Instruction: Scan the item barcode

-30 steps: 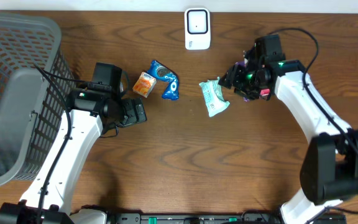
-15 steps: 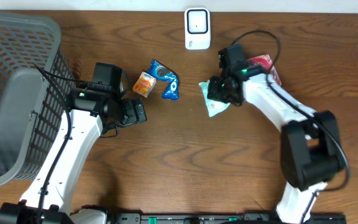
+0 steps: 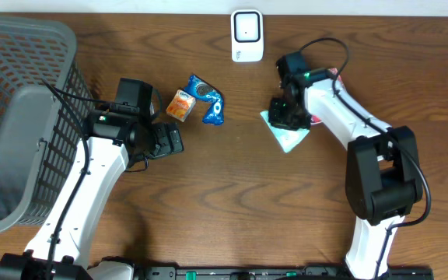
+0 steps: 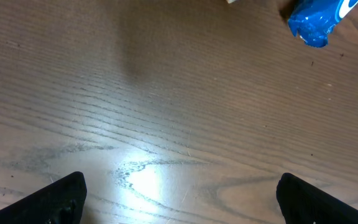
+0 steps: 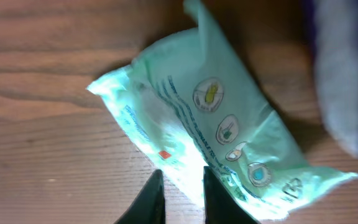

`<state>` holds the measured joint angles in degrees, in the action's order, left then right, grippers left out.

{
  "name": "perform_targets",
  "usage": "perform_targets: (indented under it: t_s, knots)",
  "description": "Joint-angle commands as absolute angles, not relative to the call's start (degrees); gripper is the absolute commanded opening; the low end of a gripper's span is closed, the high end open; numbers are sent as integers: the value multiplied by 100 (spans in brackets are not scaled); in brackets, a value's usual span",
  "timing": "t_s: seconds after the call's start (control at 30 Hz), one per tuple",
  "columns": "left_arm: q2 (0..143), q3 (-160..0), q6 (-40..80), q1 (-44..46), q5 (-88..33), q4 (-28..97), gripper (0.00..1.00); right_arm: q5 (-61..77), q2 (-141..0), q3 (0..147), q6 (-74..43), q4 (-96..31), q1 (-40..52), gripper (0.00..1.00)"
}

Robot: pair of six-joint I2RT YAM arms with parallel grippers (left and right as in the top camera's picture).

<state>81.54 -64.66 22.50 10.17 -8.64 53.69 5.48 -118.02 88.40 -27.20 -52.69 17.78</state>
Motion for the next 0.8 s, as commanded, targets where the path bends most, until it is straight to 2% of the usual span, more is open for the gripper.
perform_targets:
  t_s: [0.0,0.2,0.33,0.47,0.63,0.77]
  knots:
    - [8167,-6423,2217,1009,-829,5393,98,279,-11773,9249,-2464,-5380,1769,20]
    - [8167,-6423,2217,1009,-829,5393,98,-47,-11797,8923,-2469,-5290,1767,13]
    - [8167,-6423,2217,1009,-829,5393,98,-497,-11799,8377,-2674,-4932,1758,14]
    - [8167,-6423,2217,1009,-829,5393,98,-266,-11804,7802,-2794,-4132,1761,15]
    - [8167,-6423,2217,1009,-829,5393,98,770,-11804,7703,-3811,-3465,1826,10]
    - [8167,-6423,2217,1009,-829,5393,98,1697,-11802,7736,-5177,-2276,1839,14]
